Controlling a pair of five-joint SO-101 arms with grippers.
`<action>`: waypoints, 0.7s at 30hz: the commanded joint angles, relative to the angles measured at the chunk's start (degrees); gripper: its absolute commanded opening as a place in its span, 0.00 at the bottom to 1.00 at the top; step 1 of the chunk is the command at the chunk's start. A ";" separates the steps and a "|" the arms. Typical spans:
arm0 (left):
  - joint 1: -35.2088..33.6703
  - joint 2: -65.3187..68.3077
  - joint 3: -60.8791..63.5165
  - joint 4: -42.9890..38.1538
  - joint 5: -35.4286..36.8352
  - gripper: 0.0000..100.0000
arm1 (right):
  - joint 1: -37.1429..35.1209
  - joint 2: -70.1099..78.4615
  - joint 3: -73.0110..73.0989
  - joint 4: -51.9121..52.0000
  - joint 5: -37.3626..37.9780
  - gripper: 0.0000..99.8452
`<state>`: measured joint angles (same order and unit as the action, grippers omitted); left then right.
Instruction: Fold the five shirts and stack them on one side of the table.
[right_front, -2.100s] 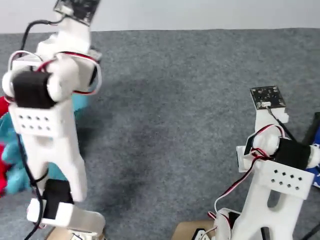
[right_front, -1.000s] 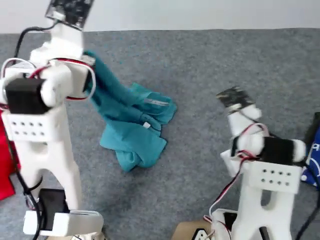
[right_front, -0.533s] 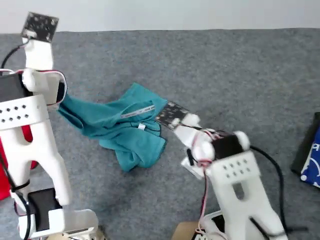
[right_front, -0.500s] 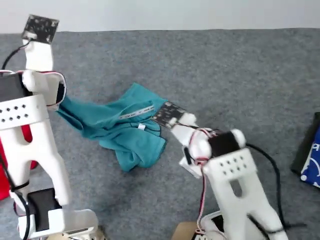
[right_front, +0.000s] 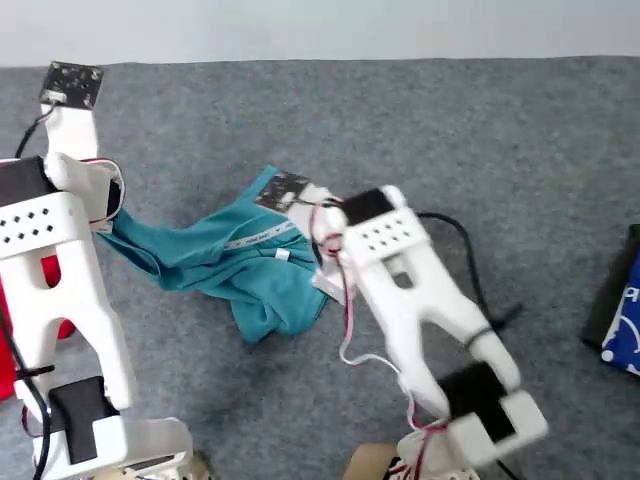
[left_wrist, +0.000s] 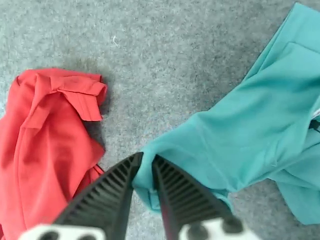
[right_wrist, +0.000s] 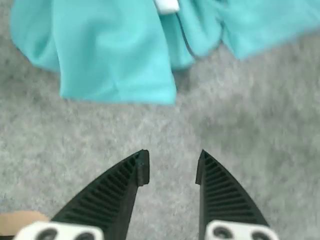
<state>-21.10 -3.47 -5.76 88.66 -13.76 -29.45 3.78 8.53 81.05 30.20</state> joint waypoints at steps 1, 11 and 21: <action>-0.44 -1.49 0.48 -1.67 -0.26 0.00 | -2.15 5.14 -7.91 0.66 -0.88 0.17; -0.44 -1.49 1.63 -2.46 -0.18 0.00 | -3.30 20.70 -20.57 0.57 -0.97 0.17; -0.26 -1.41 1.63 -2.46 -0.18 0.00 | -3.56 27.65 -23.65 0.66 -1.67 0.17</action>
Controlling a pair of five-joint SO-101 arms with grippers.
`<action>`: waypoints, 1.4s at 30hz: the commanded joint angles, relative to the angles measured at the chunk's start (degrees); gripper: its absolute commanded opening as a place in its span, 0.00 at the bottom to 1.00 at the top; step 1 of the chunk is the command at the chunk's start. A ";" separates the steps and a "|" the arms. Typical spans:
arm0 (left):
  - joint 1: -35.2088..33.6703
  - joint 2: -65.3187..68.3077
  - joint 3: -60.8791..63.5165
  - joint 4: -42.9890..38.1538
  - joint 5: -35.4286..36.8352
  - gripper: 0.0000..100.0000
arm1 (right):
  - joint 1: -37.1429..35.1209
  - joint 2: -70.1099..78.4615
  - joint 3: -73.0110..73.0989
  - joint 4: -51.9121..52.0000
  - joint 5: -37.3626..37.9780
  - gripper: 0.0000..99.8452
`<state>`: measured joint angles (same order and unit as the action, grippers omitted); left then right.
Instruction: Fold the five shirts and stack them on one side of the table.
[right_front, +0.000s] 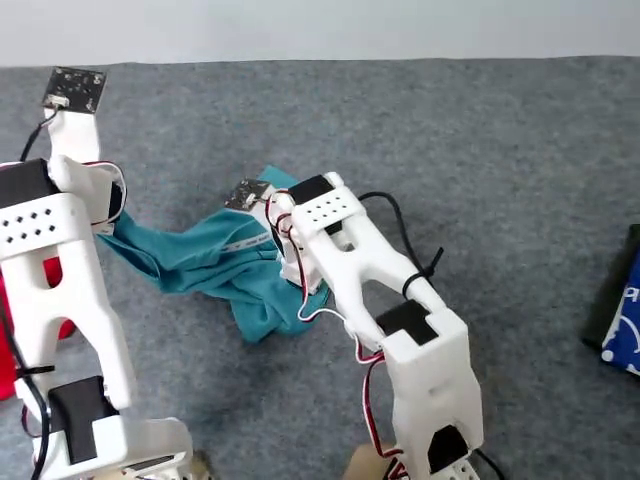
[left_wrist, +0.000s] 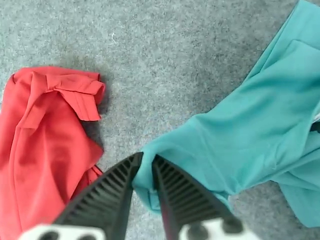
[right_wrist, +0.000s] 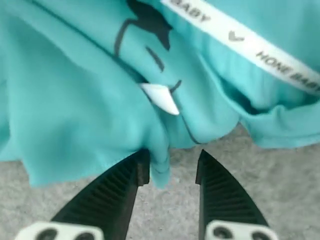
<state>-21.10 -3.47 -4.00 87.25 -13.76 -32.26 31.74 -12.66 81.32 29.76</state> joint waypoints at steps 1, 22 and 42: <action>-0.18 -1.41 -0.13 -1.14 -0.18 0.00 | -0.84 -0.13 -2.46 0.66 -2.37 0.17; -0.18 -1.49 3.91 -3.96 -0.18 0.00 | -6.11 0.13 -3.52 6.46 -5.45 0.02; 0.70 -7.56 -3.30 -3.08 -0.09 0.00 | 3.30 -3.56 -40.44 21.49 -2.37 0.01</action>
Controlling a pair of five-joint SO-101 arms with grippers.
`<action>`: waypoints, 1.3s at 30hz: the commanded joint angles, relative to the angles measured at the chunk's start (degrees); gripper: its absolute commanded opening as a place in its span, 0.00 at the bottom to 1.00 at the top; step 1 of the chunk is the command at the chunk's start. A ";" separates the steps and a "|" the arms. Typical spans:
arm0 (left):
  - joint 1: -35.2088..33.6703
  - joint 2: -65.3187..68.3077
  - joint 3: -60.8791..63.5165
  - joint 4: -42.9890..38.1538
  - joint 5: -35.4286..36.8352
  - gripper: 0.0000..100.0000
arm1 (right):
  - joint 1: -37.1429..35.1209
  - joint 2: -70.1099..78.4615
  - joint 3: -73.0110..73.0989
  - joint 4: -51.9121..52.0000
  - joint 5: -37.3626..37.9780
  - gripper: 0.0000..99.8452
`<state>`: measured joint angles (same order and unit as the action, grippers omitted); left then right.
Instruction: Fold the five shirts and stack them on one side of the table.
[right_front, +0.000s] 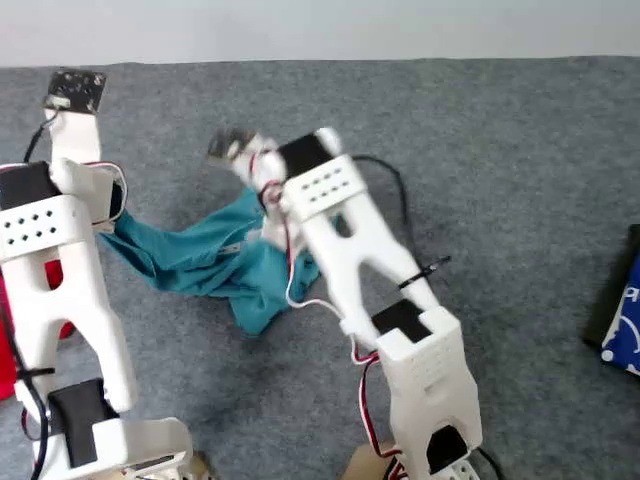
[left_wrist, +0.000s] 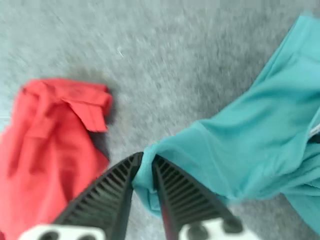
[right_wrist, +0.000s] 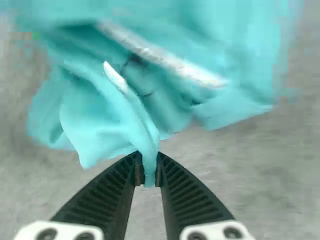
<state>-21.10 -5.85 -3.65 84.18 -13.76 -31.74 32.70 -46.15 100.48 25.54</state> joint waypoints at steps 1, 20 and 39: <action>1.14 -6.42 -4.35 0.00 -0.09 0.00 | 3.21 -5.93 -7.82 2.33 2.64 0.01; 7.56 -17.49 -29.41 0.26 -0.18 0.08 | 23.69 -38.73 -8.53 -6.11 14.15 0.01; 14.95 -16.79 -29.05 16.44 -0.44 0.08 | 25.71 -46.29 -4.75 -0.31 16.18 0.01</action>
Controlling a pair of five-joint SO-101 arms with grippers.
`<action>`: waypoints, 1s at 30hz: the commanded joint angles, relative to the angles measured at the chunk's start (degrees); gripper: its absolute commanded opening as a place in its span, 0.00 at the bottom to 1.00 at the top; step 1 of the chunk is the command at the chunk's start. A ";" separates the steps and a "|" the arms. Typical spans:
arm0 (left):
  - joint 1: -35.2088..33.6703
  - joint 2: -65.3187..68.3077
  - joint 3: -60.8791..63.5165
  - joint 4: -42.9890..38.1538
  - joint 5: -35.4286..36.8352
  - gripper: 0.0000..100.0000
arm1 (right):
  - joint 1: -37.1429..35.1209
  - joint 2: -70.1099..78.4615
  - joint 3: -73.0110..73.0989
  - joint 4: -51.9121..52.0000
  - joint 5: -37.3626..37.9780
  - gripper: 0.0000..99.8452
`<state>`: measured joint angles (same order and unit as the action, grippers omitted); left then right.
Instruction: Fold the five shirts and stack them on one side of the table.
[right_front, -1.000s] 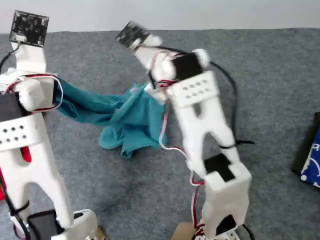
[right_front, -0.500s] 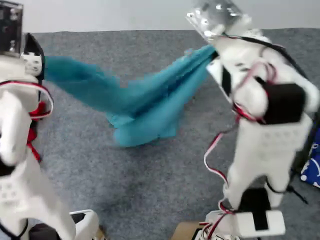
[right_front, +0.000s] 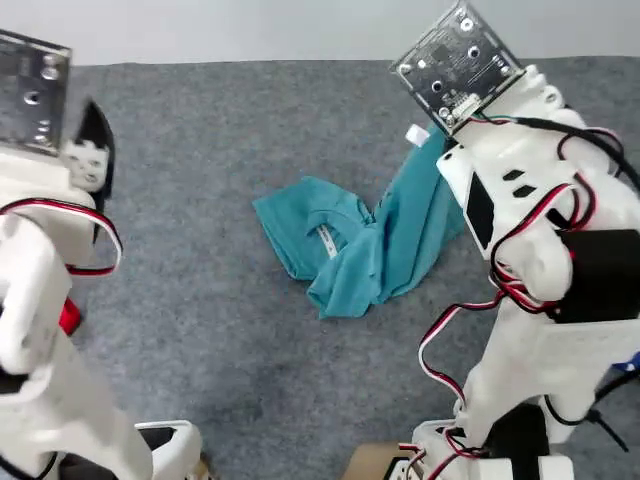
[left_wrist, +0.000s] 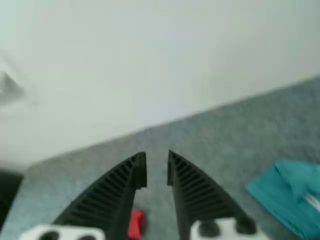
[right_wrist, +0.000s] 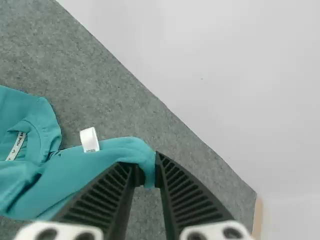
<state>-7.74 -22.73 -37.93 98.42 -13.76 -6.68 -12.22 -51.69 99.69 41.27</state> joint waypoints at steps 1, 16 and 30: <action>1.85 -0.35 8.48 2.20 -0.53 0.08 | 0.66 -1.19 1.76 0.48 0.44 0.01; 32.26 -0.53 58.51 -14.77 -3.87 0.16 | 0.75 -1.10 13.71 0.13 0.44 0.01; 44.57 6.51 72.57 -36.40 -3.96 0.17 | 5.23 -1.01 17.76 -0.13 0.53 0.01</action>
<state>36.13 -18.51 35.91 64.57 -17.27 -2.02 -12.22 -33.67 99.78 41.27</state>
